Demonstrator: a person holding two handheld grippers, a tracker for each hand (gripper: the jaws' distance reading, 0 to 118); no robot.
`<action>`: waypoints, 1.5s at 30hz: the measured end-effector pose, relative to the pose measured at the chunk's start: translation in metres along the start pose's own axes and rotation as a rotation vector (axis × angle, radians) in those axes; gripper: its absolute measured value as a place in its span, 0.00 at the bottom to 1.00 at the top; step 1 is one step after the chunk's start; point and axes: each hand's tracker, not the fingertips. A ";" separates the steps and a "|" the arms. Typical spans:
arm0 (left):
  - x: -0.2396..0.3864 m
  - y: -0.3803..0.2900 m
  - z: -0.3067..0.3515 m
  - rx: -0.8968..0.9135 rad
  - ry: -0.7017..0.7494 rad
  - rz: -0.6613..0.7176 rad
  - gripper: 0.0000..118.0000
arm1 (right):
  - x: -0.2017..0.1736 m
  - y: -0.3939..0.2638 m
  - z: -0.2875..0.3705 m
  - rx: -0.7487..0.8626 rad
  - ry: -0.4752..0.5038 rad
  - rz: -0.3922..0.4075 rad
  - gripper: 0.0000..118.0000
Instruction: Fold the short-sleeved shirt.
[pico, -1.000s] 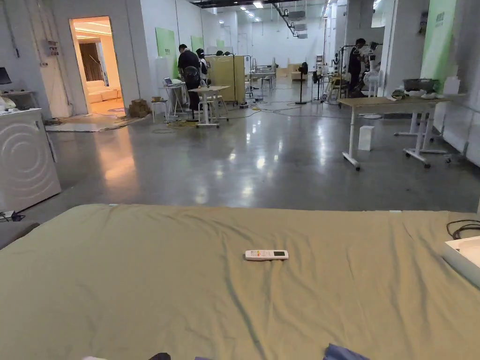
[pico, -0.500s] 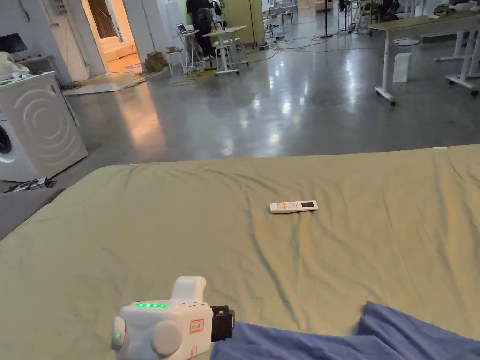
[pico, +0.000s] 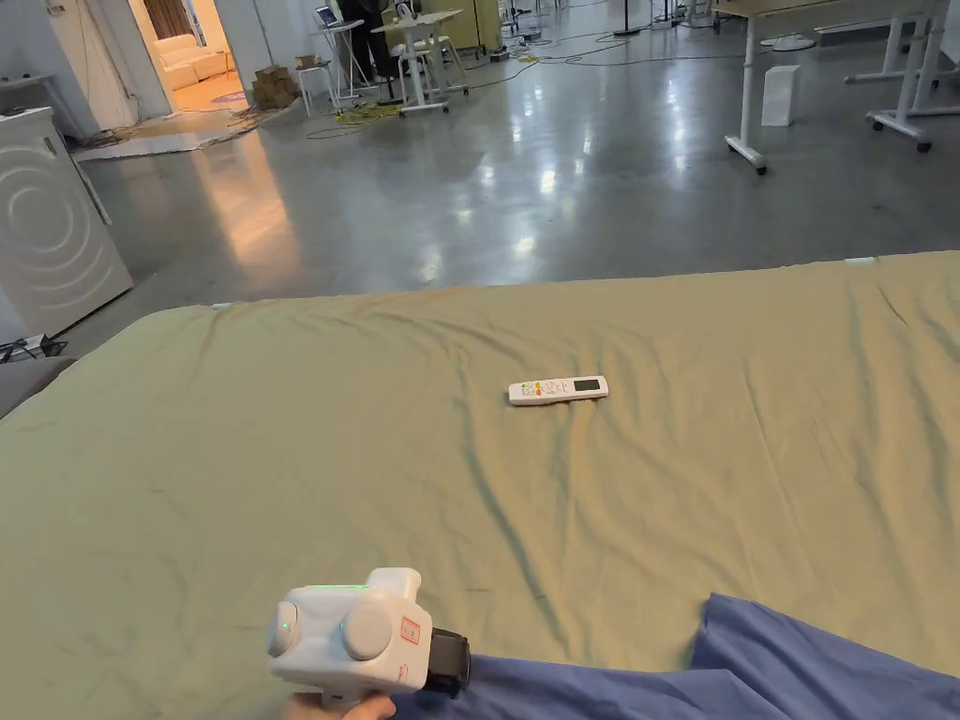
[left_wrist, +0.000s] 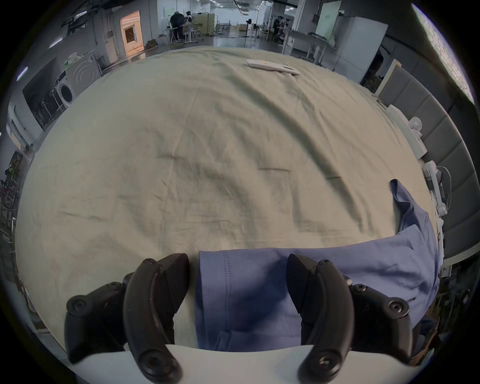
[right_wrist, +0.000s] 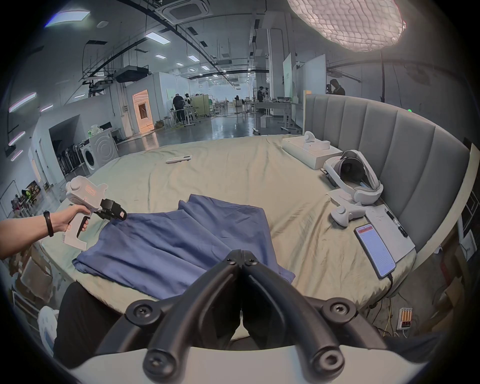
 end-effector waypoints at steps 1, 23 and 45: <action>-0.001 0.000 -0.002 0.000 0.000 0.008 0.68 | -0.001 0.000 0.000 0.000 -0.001 0.008 0.00; 0.012 0.015 -0.010 -0.083 0.049 -0.093 0.13 | 0.075 0.097 -0.243 -0.400 0.131 0.047 0.81; 0.010 0.001 0.029 0.047 -0.011 -0.101 0.10 | 0.030 0.077 -0.305 -0.449 0.121 0.311 0.05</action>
